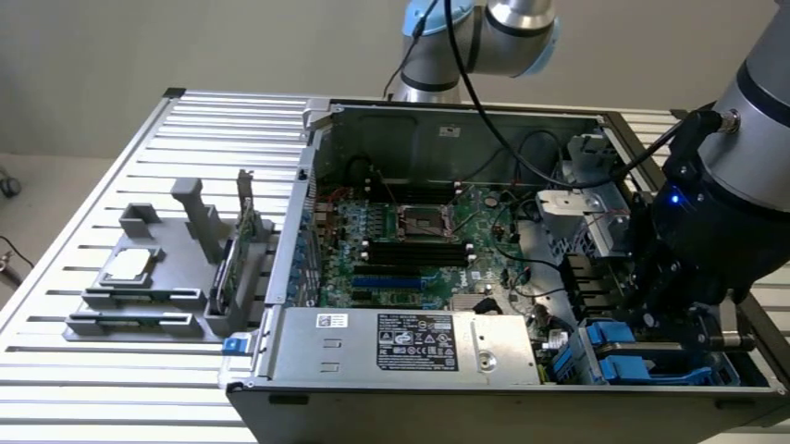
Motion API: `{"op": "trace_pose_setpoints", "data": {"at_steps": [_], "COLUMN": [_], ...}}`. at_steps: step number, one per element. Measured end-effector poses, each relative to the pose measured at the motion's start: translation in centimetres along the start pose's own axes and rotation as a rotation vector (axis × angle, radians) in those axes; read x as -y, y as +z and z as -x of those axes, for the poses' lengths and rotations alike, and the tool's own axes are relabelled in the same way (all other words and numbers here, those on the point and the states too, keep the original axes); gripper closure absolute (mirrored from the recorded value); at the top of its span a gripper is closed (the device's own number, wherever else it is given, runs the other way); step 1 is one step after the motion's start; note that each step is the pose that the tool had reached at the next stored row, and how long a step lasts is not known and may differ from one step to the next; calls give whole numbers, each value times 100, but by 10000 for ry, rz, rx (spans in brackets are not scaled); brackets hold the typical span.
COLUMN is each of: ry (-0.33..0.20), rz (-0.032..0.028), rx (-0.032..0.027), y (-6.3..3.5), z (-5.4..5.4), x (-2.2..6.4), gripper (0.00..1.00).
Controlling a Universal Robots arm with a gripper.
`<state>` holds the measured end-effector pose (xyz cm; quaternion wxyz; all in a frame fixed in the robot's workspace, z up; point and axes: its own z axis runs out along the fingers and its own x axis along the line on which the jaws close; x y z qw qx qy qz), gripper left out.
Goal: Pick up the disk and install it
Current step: 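Insert the second disk wire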
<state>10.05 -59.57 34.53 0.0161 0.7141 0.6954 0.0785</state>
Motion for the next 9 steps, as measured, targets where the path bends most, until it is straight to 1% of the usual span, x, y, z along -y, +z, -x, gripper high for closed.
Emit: {"op": "trace_pose_setpoints", "data": {"at_steps": [2, 9], "ry": [-7, -8], "rz": [0, 0], "rx": [-2, -3], "y": [-1, -1], "z": [0, -1], "x": [12, 12], "gripper": [75, 75]}}
